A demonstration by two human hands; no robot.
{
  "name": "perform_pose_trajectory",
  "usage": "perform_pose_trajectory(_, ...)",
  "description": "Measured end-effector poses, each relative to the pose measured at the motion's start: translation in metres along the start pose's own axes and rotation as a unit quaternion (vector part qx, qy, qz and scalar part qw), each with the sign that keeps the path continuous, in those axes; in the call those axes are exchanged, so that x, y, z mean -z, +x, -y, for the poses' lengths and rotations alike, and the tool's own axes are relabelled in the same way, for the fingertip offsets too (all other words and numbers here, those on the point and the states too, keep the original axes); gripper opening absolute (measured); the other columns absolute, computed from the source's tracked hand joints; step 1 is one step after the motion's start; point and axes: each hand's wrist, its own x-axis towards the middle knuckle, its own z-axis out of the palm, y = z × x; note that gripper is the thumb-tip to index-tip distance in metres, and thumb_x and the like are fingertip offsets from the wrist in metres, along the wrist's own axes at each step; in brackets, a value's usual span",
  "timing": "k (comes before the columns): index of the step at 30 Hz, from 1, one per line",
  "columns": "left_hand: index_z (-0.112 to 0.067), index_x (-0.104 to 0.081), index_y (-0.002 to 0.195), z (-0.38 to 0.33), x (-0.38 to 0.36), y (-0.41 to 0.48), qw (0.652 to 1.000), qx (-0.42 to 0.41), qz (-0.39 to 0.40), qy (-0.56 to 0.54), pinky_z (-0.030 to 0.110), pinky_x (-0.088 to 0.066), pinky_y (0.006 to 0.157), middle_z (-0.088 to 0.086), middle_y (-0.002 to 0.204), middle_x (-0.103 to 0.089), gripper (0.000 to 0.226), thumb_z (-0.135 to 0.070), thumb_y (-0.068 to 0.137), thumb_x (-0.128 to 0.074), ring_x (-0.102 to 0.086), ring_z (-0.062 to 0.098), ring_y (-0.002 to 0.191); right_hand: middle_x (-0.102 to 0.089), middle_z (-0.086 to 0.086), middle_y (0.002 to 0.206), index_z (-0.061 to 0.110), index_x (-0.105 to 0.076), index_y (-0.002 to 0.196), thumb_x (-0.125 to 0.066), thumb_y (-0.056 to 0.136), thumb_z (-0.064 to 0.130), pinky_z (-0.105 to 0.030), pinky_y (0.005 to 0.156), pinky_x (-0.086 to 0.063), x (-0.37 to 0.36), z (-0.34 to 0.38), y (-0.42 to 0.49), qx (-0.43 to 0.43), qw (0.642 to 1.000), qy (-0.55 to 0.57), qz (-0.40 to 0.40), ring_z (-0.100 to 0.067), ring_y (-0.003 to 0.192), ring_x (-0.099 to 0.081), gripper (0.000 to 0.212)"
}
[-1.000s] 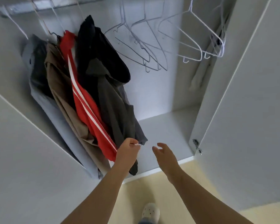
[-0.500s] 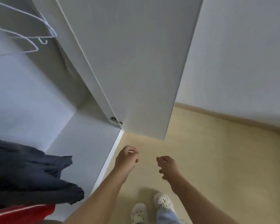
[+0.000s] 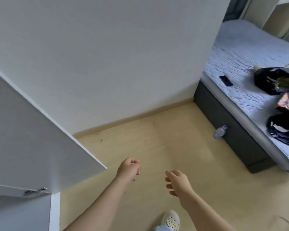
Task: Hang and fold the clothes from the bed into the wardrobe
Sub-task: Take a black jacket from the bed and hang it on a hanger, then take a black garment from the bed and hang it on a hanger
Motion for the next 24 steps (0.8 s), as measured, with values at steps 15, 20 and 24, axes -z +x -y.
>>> perform_pose_trajectory(15,-0.021,-0.05,0.075,-0.16,-0.297,0.011,0.964,-0.086,0.201,0.151,0.02,-0.034,0.051,-0.003,0.068,-0.055,0.018,-0.011,0.091,-0.048,-0.052,0.009,0.057,-0.057,-0.001,0.082,0.018,-0.055,0.084,-0.047,0.095,0.027,-0.023,0.058,-0.038,0.268,-0.002,0.063,-0.038,0.957,0.223,-0.18,-0.014,0.066,-0.052,0.016)
perform_pose_trajectory(20,-0.019,-0.051,0.078,-0.207,-0.394,0.028,0.939,-0.109,0.256,0.203,0.02,-0.034,0.05,-0.003,0.069,-0.055,0.016,-0.011,0.091,-0.047,-0.052,0.009,0.057,-0.055,-0.001,0.076,0.016,-0.055,0.083,-0.048,0.095,0.025,-0.022,0.054,-0.036,0.351,0.006,0.104,-0.043,0.931,0.277,-0.235,-0.014,0.06,-0.049,0.017)
perform_pose_trajectory(24,-0.019,-0.049,0.077,-0.253,-0.482,0.043,0.915,-0.127,0.297,0.242,0.016,-0.034,0.045,-0.003,0.069,-0.054,0.018,-0.01,0.092,-0.045,-0.052,0.007,0.055,-0.052,-0.002,0.074,0.013,-0.055,0.082,-0.049,0.095,0.023,-0.02,0.052,-0.03,0.42,0.02,0.138,-0.052,0.911,0.326,-0.248,-0.014,0.056,-0.045,0.017)
